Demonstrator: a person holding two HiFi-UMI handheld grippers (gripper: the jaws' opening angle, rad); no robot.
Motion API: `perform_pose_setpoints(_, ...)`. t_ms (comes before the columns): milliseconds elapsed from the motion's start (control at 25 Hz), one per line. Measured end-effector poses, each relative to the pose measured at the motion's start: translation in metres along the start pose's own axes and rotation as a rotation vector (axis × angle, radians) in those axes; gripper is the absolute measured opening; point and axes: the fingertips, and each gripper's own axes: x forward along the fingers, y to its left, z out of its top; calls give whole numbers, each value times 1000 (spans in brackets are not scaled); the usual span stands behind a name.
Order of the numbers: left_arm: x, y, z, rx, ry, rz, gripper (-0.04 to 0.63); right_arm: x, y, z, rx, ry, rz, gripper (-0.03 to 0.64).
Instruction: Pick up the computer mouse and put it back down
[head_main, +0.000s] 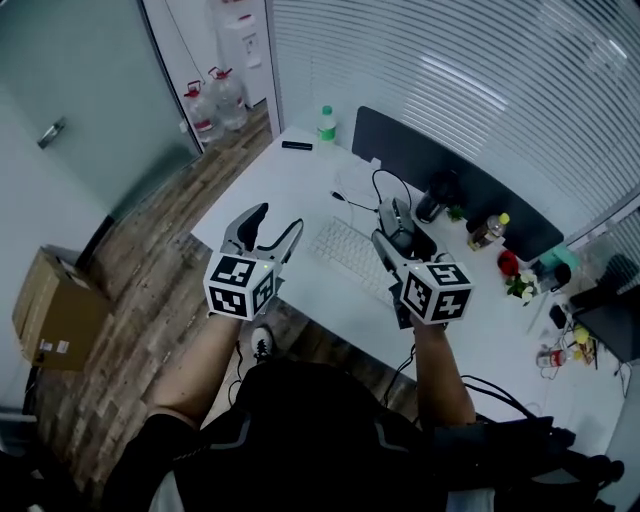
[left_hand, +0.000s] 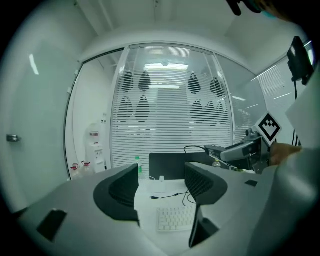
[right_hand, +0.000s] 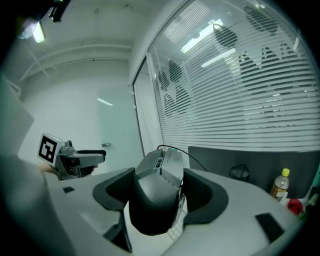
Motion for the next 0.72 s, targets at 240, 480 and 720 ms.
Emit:
perform_pose_setpoints(240, -8, 82, 8, -2, -14, 28, 301, 61, 49, 23, -9, 2, 14, 297)
perform_pose_setpoints(480, -6, 146, 12, 29, -22, 37, 301, 117, 93, 39, -2, -5, 29, 296)
perform_pose_setpoints(720, -3, 188, 11, -8, -25, 27, 301, 154, 121, 49, -14, 1, 28, 296)
